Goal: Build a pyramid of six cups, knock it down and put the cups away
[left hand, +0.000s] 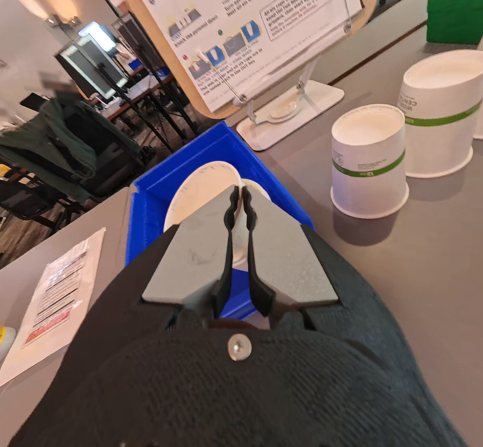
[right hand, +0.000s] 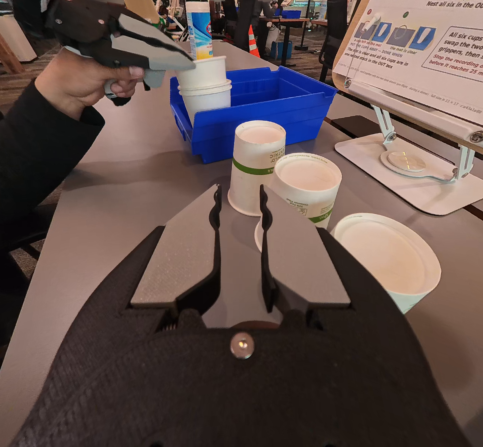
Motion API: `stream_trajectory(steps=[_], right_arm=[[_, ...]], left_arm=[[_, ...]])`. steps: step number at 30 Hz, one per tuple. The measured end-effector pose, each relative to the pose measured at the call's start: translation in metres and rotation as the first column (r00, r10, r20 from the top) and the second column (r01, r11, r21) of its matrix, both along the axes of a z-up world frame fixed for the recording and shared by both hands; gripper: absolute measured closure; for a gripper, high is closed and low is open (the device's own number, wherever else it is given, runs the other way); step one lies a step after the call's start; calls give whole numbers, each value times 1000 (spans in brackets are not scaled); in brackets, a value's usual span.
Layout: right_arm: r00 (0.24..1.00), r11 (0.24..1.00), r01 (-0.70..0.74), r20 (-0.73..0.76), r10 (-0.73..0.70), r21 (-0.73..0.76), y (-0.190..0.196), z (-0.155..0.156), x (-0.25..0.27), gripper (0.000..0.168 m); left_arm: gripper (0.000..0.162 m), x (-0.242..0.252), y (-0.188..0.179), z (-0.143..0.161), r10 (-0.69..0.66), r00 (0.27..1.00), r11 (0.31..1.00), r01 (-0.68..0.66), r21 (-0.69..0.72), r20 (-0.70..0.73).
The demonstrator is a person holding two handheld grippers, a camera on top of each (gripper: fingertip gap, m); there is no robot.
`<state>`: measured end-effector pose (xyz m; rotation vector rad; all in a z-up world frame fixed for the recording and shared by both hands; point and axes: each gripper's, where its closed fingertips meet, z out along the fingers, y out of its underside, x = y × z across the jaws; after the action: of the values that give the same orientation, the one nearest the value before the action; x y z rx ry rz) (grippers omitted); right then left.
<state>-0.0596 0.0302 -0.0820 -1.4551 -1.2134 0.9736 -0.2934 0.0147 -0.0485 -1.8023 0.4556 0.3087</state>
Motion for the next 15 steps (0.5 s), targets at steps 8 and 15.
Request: stream_trajectory(steps=[8,15], right_arm=[[1000,1000,-7,-2,7,6,-3,2,-1,142],[999,999,-46,-24,46,24,-12,5,-5,142]], left_arm=[[161,-9,-25,69,65,998,947,-65,316,12],[161,39,-56,105,-83,996,911,70,406,14]])
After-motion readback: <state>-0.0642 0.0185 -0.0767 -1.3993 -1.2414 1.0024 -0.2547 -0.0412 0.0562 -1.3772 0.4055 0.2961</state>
